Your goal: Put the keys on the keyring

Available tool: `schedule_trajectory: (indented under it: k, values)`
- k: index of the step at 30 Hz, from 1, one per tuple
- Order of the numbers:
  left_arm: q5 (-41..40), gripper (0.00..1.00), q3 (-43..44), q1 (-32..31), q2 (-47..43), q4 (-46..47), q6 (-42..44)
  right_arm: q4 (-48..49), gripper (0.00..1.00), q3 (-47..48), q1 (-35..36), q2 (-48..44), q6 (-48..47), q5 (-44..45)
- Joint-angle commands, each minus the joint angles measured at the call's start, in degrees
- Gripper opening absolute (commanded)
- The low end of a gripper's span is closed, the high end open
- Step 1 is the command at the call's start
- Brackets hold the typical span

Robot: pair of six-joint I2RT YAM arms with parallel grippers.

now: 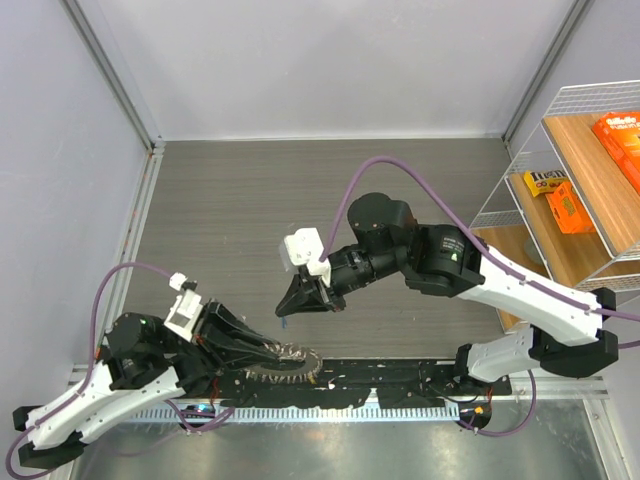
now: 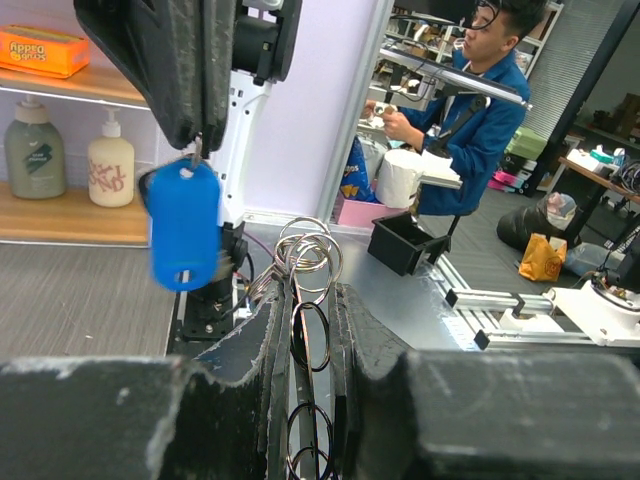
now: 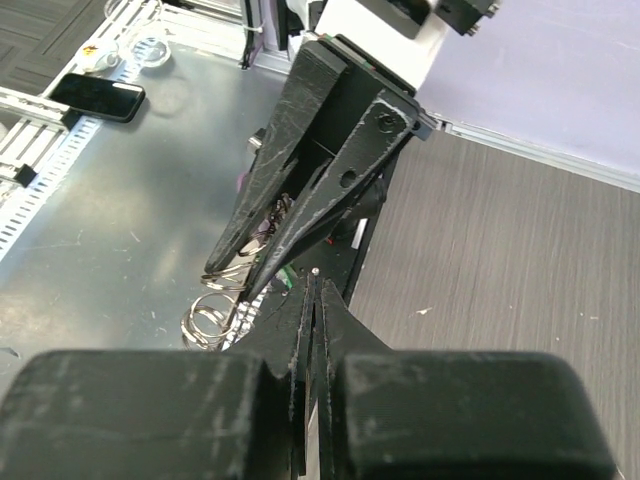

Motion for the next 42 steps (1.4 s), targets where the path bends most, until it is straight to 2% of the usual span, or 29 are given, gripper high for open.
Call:
schedule_trajectory:
  k: [1, 24, 42]
  values:
    - [1.2, 0.0, 1.0, 0.1, -0.8, 5.9, 0.8, 0.9, 0.05, -0.2, 1.1, -0.4, -1.6, -2.2]
    - [1.2, 0.0, 0.1, 0.1, -1.4, 6.8, 0.5, 6.3, 0.06, -3.4, 4.1, 1.2, 0.6, -4.3]
    - [0.8, 0.0, 0.4, 0.1, -1.2, 6.9, 0.5, 5.6, 0.05, -3.4, 4.9, 0.8, 0.3, -5.6]
